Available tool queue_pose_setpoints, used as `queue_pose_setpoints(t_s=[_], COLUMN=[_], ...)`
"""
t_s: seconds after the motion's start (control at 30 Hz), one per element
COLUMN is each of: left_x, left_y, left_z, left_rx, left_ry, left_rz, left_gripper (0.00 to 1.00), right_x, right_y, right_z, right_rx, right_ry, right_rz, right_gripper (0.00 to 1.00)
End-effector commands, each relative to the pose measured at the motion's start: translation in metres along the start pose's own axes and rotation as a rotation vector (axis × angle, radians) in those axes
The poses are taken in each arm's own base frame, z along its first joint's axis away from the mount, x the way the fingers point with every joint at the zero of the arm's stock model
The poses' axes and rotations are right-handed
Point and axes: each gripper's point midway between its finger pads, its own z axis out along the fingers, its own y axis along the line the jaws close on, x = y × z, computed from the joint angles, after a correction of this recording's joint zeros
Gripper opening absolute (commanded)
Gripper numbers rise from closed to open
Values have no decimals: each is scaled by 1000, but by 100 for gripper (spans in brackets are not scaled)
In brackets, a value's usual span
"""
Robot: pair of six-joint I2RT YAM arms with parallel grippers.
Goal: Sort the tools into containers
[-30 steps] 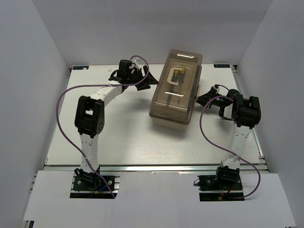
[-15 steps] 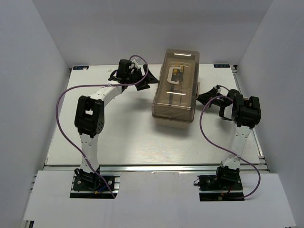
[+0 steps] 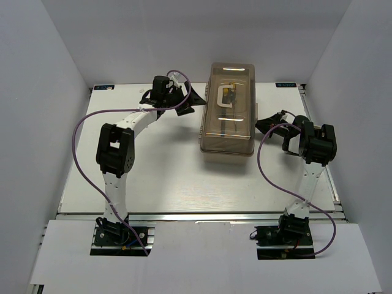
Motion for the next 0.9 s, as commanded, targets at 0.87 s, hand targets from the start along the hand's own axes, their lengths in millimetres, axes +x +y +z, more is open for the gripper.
queue_pose_setpoints(t_s=[0.87], left_x=[11], left_y=[-46], left_z=[7], left_rx=[137], left_ry=[69], left_rz=[50], left_gripper=[98], right_x=[74], right_y=[80], right_z=[33], right_rx=[-91], right_ry=[115], right_rz=[-918], right_gripper=[14])
